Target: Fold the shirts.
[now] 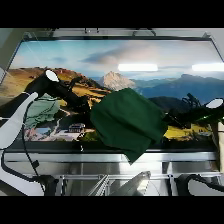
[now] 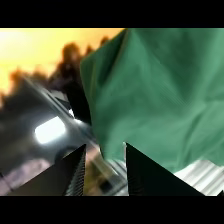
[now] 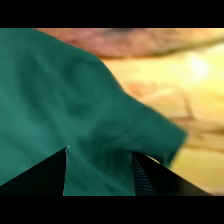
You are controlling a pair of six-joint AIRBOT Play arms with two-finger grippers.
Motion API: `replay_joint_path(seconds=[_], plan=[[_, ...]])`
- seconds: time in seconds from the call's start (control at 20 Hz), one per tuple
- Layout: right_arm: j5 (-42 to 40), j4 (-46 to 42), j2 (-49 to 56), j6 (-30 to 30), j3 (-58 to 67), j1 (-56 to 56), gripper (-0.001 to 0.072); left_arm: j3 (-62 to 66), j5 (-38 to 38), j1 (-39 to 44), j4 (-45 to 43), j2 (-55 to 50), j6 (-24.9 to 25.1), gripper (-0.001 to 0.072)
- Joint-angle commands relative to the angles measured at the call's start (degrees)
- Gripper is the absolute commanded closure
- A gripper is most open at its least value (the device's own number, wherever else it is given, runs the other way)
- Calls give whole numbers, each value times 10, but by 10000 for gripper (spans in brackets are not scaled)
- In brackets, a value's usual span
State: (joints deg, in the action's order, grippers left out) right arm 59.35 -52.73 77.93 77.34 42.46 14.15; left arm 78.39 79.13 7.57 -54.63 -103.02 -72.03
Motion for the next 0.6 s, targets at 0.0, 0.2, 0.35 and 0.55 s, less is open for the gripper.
replay_joint_path(seconds=[0.0, 0.2, 0.35, 0.55], plan=[[-24, 66, 24, -64, 11, -7, 378, 0, -14, 28, 53, -42, 5, 451], [29, 115, 20, -116, 77, -7, 694, 31, -1, 12, 178, -59, 42, 688], [85, 118, -14, -116, 170, -5, 694, 99, 43, -23, 296, -33, 56, 689], [141, 186, -121, -116, 290, -5, 694, 197, 113, -54, 357, 75, 43, 689]])
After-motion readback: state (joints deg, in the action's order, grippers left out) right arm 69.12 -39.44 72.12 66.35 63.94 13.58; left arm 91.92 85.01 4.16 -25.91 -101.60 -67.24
